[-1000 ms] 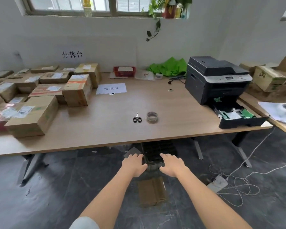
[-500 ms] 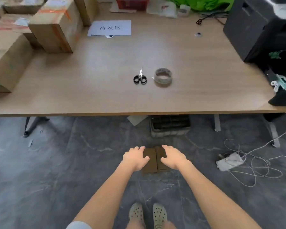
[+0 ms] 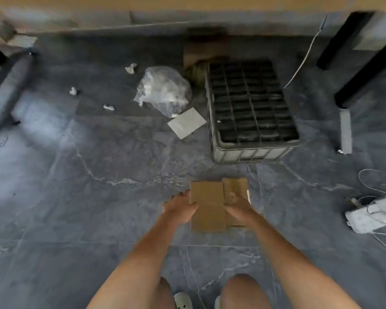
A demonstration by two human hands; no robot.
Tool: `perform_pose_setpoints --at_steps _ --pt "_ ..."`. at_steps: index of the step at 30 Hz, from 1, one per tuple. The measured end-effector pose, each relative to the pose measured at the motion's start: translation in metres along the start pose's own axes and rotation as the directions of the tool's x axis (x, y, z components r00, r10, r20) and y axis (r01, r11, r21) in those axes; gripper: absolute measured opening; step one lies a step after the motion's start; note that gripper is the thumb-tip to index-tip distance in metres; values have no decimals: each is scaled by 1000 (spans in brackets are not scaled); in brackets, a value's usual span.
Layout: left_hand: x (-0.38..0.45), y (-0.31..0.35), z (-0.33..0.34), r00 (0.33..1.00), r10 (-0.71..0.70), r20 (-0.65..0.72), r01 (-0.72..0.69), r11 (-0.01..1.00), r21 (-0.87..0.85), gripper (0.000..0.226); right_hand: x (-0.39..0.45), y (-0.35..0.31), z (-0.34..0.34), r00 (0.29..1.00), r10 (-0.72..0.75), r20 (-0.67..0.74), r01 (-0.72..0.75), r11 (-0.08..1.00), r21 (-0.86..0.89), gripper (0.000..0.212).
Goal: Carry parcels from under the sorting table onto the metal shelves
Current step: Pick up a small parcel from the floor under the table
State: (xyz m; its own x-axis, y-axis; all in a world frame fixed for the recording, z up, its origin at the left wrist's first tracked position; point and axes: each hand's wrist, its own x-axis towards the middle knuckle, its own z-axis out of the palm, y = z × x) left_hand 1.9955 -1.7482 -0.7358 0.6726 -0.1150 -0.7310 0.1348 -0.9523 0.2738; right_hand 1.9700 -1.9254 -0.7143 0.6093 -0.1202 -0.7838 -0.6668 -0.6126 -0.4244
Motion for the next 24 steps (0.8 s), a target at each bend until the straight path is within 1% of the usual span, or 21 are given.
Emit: perform_pose_setpoints --at_steps 3,4,6,8,10,12,14,16,18,21,22,24 --pt "75 -19 33 1000 -19 -9 17 994 -112 69 74 26 27 999 29 -37 -28 999 34 65" --pt "95 -23 42 1000 -27 -2 27 987 -157 71 94 33 34 999 30 -38 -29 999 40 64" --pt "130 -31 58 998 -58 20 61 962 -266 74 126 44 47 999 43 -34 -38 993 116 62" --pt "150 -30 74 993 -87 80 111 920 -376 72 148 53 57 998 59 -34 -54 987 149 62" --pt "156 -25 87 985 -84 148 143 880 -454 68 158 58 65 997 78 -14 -75 982 174 59" --pt "154 -19 95 980 -105 168 180 827 -533 67 157 56 68 996 92 -9 -89 976 197 58" --pt "143 -15 91 978 -132 159 201 778 -595 68 147 50 67 993 114 -27 -107 977 186 61" --pt "125 -13 80 979 -139 152 204 754 -625 69 129 39 60 993 110 -52 -99 979 180 60" --pt "107 -9 63 981 -120 153 191 739 -645 72 106 26 49 992 101 -77 -86 980 181 55" --pt "86 -9 39 988 -98 118 153 705 -693 86 64 4 30 988 82 -130 -51 972 229 46" --pt "74 -7 27 990 -96 105 142 704 -695 85 47 -5 24 986 78 -149 -41 970 239 43" --pt "29 6 -4 993 -92 80 121 705 -699 69 9 -24 9 981 84 -176 -35 964 265 39"
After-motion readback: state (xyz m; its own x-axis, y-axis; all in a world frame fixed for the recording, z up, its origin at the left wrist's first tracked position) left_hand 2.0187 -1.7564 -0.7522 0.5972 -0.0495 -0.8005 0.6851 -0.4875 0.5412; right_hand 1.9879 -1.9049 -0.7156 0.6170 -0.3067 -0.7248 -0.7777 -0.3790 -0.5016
